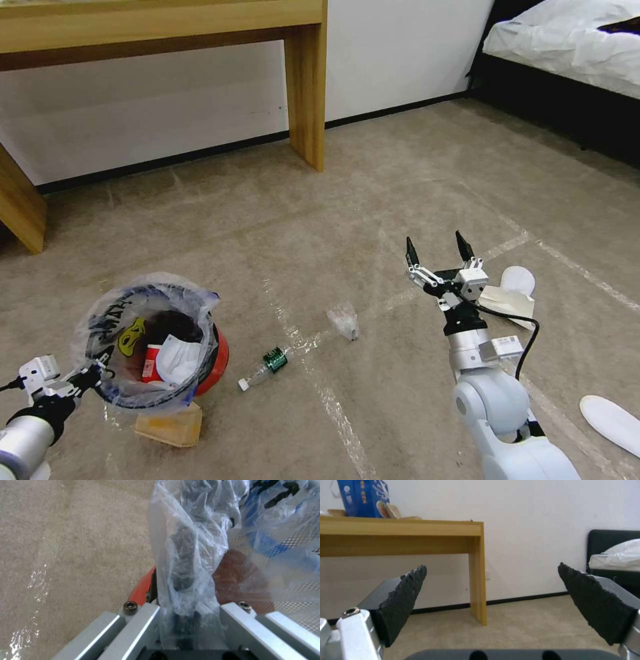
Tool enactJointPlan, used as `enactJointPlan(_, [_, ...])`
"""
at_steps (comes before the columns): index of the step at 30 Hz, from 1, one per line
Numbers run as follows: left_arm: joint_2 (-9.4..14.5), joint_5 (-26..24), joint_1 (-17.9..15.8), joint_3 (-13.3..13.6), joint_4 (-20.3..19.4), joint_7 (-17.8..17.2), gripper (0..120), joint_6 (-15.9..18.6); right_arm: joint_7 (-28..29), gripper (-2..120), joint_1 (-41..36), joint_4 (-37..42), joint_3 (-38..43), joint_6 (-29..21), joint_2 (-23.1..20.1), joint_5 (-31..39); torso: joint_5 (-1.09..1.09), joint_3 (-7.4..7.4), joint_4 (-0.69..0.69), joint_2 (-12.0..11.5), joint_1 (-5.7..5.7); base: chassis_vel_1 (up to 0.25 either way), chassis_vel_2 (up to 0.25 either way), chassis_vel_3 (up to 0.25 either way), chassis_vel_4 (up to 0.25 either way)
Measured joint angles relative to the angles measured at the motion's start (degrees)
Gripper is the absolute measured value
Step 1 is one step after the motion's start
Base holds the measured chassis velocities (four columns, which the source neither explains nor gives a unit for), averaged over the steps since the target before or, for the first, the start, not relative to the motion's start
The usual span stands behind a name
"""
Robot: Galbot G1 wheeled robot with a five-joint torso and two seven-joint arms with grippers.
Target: Pick up the trash bin and place the garbage on the floor into it.
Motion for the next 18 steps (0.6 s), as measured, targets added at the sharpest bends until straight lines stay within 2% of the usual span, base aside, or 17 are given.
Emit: enactJointPlan(18, [0.1, 0.4, 0.1, 0.6, -0.5, 0.3, 1, 0.0, 0.2, 100, 0.9, 0.5, -0.9, -1.0, 0.4, 0.3, 0.00, 0.00, 0.00, 0.0, 0.00, 0.000, 0.000, 0.000, 0.000])
